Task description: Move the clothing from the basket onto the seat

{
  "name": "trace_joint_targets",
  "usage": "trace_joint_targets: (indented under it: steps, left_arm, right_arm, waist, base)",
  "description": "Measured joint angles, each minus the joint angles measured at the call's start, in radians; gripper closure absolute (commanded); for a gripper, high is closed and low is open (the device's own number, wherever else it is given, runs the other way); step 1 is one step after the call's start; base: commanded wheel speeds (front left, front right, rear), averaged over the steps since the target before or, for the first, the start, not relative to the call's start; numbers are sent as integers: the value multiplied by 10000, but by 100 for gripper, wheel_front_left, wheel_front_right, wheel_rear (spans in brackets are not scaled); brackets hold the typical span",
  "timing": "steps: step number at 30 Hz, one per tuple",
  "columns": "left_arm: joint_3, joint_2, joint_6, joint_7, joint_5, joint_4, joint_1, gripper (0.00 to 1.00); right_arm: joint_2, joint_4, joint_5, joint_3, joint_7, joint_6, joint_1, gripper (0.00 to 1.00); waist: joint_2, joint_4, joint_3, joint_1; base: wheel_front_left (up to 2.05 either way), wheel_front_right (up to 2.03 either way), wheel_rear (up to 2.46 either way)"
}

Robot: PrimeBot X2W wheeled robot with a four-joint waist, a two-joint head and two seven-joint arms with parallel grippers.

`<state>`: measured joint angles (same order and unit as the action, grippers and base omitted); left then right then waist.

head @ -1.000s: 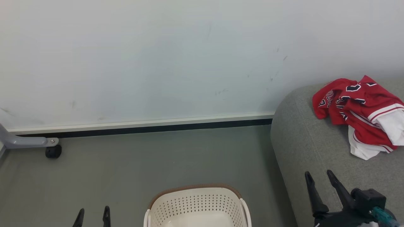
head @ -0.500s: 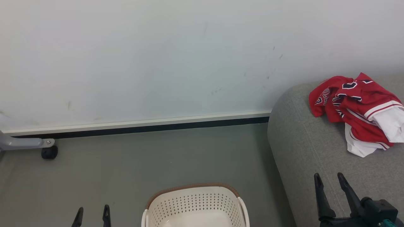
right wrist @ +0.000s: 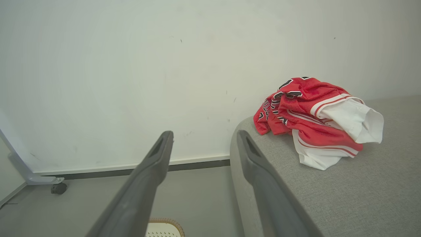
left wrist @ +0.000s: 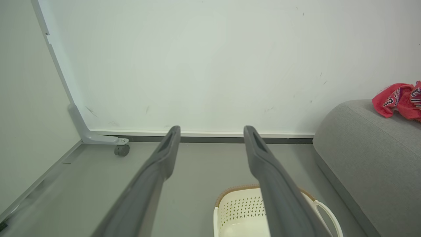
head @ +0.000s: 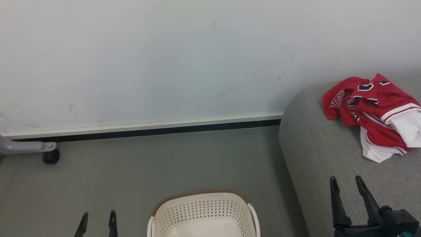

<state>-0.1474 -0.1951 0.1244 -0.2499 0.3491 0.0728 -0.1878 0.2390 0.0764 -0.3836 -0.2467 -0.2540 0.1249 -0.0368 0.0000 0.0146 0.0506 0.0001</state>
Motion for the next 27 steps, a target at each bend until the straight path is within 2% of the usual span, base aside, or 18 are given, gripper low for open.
trace_joint_targets:
  steps: [6, 7, 16, 27]
  left_arm:
    - [2, 0, 0, 0, -61, -67, 0, 0]
    - [2, -2, 0, 0, -61, -75, 0, 100]
    - [-100, 270, -17, 25, 42, 604, -150, 100]
    - [144, 382, -272, 416, 1072, 748, -41, 100]
  right_arm:
    - [-61, -82, 148, 148, 0, 0, -50, 0]
    - [-75, -90, 150, 163, 0, 17, -50, 100]
    - [-405, 621, 107, -2, 84, 2, -498, 100]
    - [-543, 738, -1011, 385, 435, -198, -395, 100]
  waist:
    - [0, -31, -41, 0]
    - [0, -37, -46, 0]
    - [0, -37, -53, 0]
    - [0, -48, -105, 0]
  base:
    - [0, 0, 0]
    - [0, 0, 0]
    - [0, 0, 0]
    - [0, 0, 0]
